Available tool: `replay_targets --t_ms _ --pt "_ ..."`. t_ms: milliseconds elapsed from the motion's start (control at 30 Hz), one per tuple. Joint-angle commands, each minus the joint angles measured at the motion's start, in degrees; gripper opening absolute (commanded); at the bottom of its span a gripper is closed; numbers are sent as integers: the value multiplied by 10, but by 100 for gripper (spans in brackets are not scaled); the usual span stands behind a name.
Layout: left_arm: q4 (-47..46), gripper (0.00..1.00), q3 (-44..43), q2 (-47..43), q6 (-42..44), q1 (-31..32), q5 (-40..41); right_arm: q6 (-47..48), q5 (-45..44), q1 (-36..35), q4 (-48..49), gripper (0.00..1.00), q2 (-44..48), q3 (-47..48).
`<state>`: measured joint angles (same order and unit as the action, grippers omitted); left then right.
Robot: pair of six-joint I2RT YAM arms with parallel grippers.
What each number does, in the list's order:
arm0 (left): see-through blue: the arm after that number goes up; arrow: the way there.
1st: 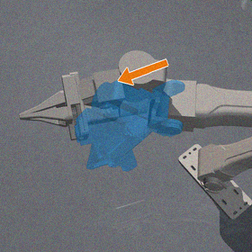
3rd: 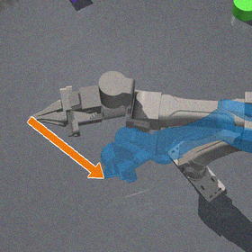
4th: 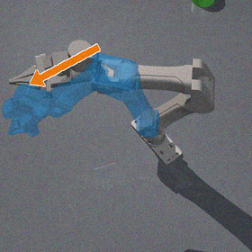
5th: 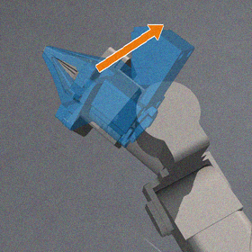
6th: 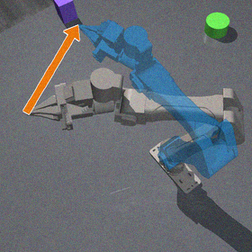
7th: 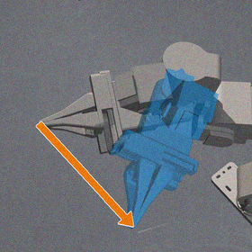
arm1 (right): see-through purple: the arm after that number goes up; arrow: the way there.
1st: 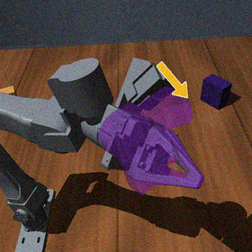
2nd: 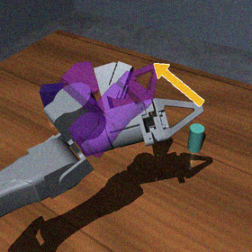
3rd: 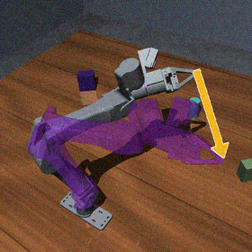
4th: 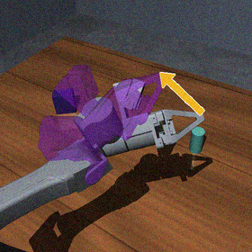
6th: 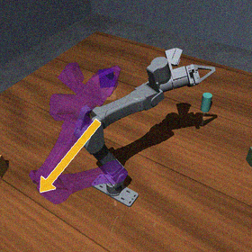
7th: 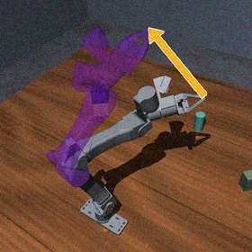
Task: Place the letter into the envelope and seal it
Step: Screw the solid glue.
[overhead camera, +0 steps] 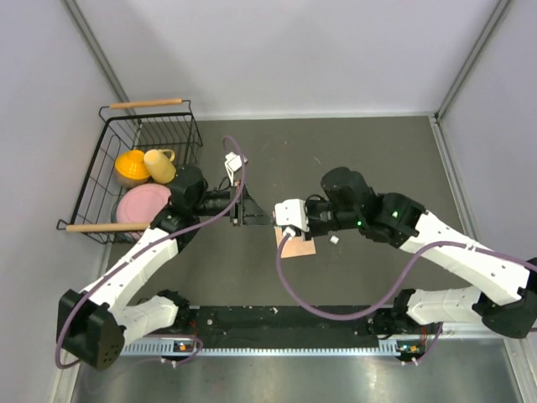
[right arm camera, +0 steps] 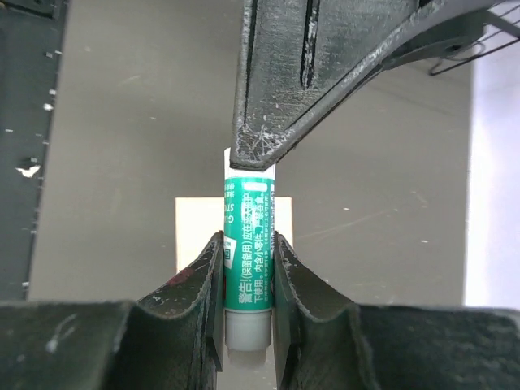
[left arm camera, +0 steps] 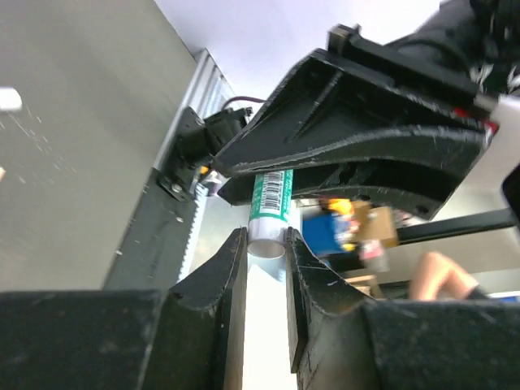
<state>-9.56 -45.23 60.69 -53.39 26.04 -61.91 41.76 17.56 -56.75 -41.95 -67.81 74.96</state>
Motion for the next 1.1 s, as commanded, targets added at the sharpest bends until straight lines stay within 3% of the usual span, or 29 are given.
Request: replay_targets --t_ms 0,100,133,167,200,267,300,367,400,567,733,1067 --pt "-48 0 -3 17 -144 -32 26 47 -65 -34 145 0 30 4" --pt "-135 35 -25 15 -73 -58 -28 -39 1 1 90 0 7 43" --pt "-131 54 -37 4 -30 -68 -43 -69 25 15 55 0 -6 56" --pt "-35 58 -54 -6 36 -90 -53 -127 90 51 32 0 -17 72" --pt "40 61 -98 -16 229 -99 -42 -158 125 67 16 0 -42 98" --pt "217 65 -135 -51 430 -100 -19 -243 239 111 -21 0 -64 119" --pt "235 66 -135 -66 595 -97 -16 -274 271 124 -27 0 -87 128" --pt "235 67 -112 -115 716 -90 5 -358 373 142 -28 0 -108 128" --pt "250 67 -92 -130 845 -86 8 -385 397 156 -27 0 -129 126" --pt "364 64 -91 -168 1209 -34 53 -542 517 163 26 0 -160 88" --pt "373 64 -93 -170 1257 36 122 -665 595 164 141 0 -174 65" --pt "341 48 -106 -163 1241 91 156 -682 608 148 158 0 -178 44"
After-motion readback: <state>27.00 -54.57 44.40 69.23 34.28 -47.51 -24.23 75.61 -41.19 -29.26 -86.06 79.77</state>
